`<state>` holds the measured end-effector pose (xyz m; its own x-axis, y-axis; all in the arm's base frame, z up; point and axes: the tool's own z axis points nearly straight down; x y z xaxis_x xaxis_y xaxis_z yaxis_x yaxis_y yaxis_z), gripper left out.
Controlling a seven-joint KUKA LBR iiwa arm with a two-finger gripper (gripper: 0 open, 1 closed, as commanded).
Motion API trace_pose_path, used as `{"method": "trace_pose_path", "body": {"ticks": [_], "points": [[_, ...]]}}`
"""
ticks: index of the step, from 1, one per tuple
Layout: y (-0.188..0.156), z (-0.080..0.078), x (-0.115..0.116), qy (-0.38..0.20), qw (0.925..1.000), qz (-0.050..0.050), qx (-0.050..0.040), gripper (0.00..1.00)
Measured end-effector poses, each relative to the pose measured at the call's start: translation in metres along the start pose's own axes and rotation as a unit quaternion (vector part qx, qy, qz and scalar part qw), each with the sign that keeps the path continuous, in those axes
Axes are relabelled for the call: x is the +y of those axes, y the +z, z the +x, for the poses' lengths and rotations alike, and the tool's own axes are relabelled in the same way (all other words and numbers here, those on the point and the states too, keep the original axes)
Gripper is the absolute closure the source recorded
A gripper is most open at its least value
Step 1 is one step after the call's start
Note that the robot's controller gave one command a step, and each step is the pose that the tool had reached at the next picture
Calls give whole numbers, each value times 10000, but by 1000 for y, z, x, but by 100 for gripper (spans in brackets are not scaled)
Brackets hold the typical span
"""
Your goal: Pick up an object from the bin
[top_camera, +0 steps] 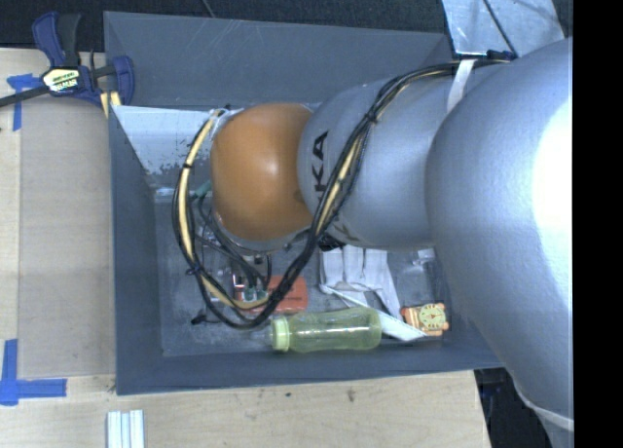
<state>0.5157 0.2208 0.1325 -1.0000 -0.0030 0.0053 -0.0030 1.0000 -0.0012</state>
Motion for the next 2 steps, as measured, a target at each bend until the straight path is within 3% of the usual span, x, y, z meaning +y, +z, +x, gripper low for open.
{"method": "trace_pose_path", "body": {"ticks": [1, 2], "points": [[-5, -2, -1, 14, 10000, -11, -35, 0], [-18, -47, -36, 97, 9999, -21, -26, 0]]}}
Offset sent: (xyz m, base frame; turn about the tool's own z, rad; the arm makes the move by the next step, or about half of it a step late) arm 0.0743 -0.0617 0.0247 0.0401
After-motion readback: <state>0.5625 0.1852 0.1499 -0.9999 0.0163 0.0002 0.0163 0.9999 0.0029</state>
